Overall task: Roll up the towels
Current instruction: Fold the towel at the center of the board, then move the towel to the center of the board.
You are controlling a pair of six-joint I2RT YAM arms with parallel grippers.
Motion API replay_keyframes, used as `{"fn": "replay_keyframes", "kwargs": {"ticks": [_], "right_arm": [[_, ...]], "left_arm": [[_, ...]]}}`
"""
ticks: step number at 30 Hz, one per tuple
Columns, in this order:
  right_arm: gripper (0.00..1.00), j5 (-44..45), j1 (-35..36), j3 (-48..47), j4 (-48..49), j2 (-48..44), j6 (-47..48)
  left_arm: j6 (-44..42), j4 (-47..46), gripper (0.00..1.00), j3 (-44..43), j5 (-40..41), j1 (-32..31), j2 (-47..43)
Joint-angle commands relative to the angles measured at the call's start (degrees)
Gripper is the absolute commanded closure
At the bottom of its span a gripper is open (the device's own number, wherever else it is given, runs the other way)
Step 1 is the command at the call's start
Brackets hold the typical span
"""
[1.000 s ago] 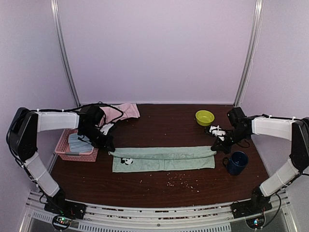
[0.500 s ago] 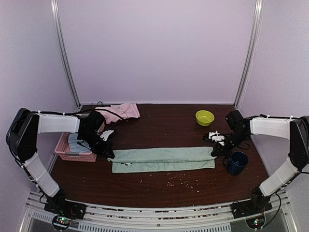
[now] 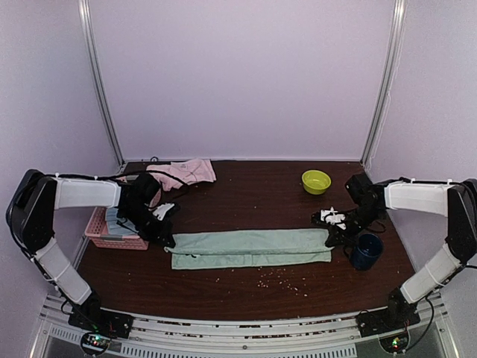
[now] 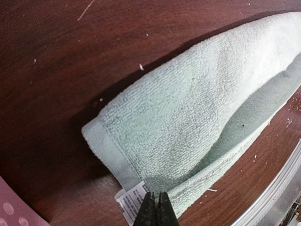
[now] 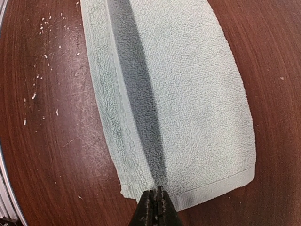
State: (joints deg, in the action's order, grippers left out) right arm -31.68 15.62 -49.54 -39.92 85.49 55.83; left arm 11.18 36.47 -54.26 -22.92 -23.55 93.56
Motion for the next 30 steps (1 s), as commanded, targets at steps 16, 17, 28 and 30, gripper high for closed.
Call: {"fn": "replay_keyframes", "kwargs": {"ticks": [16,17,28,30], "right_arm": [[0.77,1.47,0.11,-3.41,1.09,-5.61,-8.61],[0.78,1.76,0.14,-4.71,2.14,-3.93,-10.64],[0.80,10.04,2.74,-9.17,9.26,7.49,-19.43],[0.80,11.38,3.19,-9.32,9.82,9.47,-20.06]], "left_arm": [[2.13,4.64,0.77,-5.13,1.94,-0.65,-8.71],[2.39,3.01,0.80,-5.63,1.69,-1.13,-7.38],[5.87,-5.05,0.94,-8.34,3.64,-7.61,5.23],[6.25,-5.26,0.94,-7.46,4.92,-8.09,6.25]]}}
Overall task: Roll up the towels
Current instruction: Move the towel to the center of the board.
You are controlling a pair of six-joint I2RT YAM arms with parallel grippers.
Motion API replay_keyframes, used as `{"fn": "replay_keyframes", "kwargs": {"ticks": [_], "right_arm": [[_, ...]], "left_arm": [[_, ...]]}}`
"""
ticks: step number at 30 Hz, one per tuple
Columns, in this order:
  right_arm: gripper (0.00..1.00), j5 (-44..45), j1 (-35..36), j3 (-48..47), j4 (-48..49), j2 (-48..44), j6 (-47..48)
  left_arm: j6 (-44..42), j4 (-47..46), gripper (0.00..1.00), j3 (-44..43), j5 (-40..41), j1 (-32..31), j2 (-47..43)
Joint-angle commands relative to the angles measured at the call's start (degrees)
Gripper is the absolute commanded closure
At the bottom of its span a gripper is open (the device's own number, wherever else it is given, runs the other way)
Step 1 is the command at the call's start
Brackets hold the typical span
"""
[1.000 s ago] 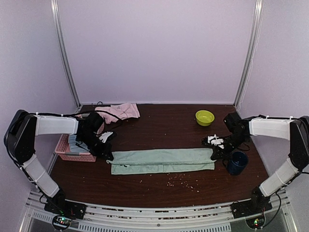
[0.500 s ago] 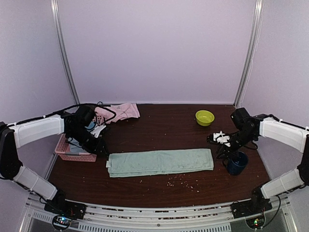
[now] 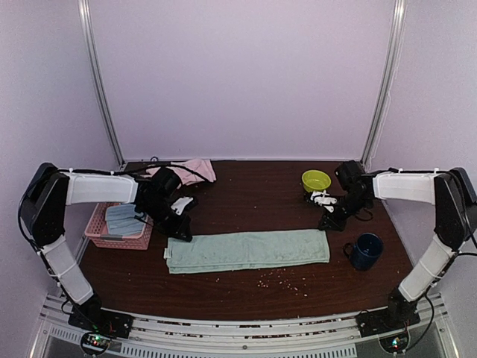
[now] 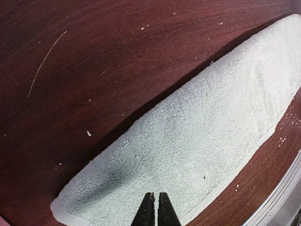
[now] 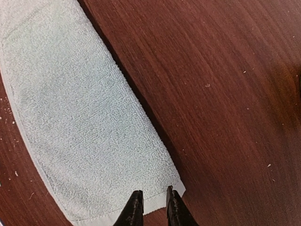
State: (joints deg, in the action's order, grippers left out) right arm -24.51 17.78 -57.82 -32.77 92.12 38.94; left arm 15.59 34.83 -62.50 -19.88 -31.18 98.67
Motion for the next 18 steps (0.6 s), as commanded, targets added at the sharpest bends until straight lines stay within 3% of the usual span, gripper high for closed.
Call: {"fn": "replay_keyframes", "kwargs": {"ticks": [1,18], "right_arm": [[0.80,5.23,1.10,-1.16,2.76,3.54,-3.39],[0.80,15.81,1.29,-8.29,5.45,14.11,-8.51]], "left_arm": [[2.00,-3.63,0.94,1.17,2.55,-0.66,1.43],[3.10,-2.97,0.84,8.85,5.79,-1.06,1.50]]}}
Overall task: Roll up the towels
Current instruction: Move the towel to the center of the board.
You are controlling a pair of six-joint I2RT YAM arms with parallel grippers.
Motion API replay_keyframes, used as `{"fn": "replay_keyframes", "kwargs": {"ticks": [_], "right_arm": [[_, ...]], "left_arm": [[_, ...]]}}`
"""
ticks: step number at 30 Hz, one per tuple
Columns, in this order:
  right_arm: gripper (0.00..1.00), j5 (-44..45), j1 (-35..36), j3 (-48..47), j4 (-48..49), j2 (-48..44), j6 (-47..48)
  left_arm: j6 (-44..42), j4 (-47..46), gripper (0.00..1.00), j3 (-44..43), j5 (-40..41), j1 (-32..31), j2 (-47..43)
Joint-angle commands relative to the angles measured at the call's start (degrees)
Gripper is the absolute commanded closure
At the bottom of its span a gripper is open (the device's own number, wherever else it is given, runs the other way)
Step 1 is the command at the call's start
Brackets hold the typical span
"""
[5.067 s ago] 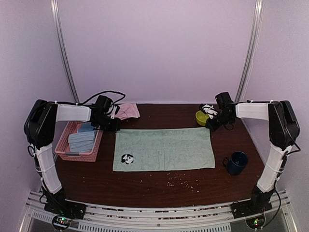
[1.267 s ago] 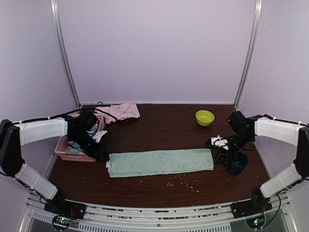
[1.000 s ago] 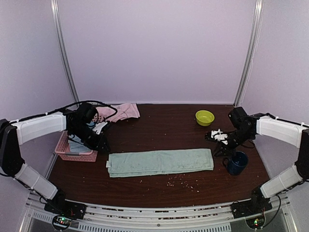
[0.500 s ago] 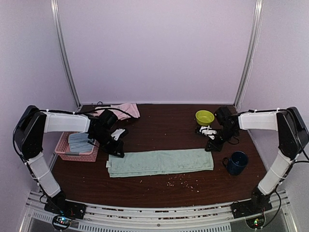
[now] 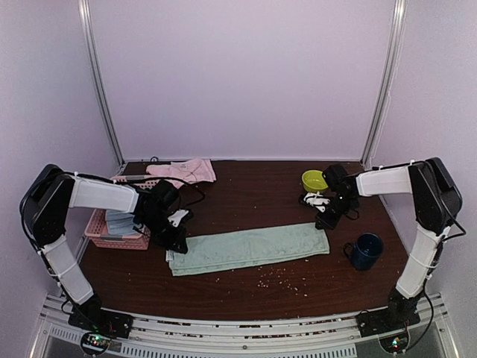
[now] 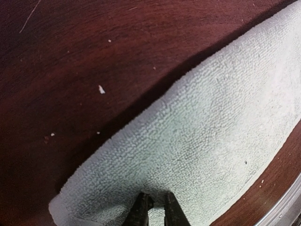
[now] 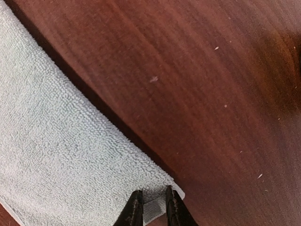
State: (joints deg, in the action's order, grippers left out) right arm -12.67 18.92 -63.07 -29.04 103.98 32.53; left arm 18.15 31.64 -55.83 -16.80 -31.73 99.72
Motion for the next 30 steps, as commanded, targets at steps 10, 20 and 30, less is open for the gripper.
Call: {"fn": "replay_keyframes", "kwargs": {"ticks": [10,20,30], "right_arm": [[0.75,1.32,0.16,-12.24,-3.81,-1.19,-6.05],[0.78,-2.12,0.96,-9.64,-6.02,-0.51,-8.21],[0.83,1.36,0.90,-8.57,-5.08,5.24,-8.87]], "left_arm": [[1.38,1.22,0.79,-8.64,6.46,-1.41,-3.37],[6.03,-0.09,0.98,-8.72,16.41,-1.46,2.14],[5.95,0.62,1.00,-9.00,17.67,-1.43,5.61]]}}
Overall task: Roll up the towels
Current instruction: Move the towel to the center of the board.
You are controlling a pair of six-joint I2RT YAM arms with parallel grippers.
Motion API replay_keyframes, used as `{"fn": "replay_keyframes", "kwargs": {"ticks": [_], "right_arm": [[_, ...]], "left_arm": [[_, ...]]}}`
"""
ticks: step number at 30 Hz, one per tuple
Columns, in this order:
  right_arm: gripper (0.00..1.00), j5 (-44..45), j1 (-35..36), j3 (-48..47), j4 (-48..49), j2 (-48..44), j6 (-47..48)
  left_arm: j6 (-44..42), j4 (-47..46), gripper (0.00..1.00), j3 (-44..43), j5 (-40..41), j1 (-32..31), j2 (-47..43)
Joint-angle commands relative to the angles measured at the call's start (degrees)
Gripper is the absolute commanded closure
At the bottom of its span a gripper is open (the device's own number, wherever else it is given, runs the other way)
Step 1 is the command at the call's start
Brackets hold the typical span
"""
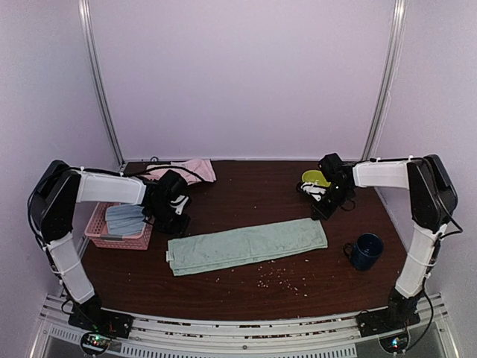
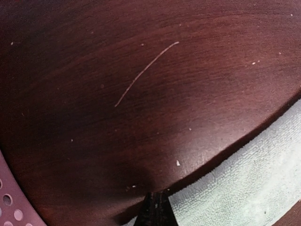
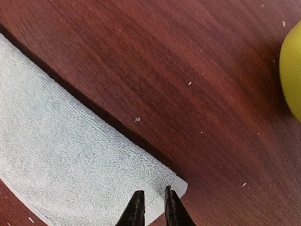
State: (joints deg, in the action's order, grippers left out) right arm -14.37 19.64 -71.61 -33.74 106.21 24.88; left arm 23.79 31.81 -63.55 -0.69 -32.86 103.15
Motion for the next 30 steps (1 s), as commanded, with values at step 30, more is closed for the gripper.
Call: {"fn": "replay_keyframes", "kwargs": {"ticks": [30], "right_arm": [[0.70,8.95,-6.80,-4.71,-2.32,-0.37,-5.91]], "left_arm": [[3.61,-7.29,1.00,1.54,-3.81,-1.48,4.30]]}}
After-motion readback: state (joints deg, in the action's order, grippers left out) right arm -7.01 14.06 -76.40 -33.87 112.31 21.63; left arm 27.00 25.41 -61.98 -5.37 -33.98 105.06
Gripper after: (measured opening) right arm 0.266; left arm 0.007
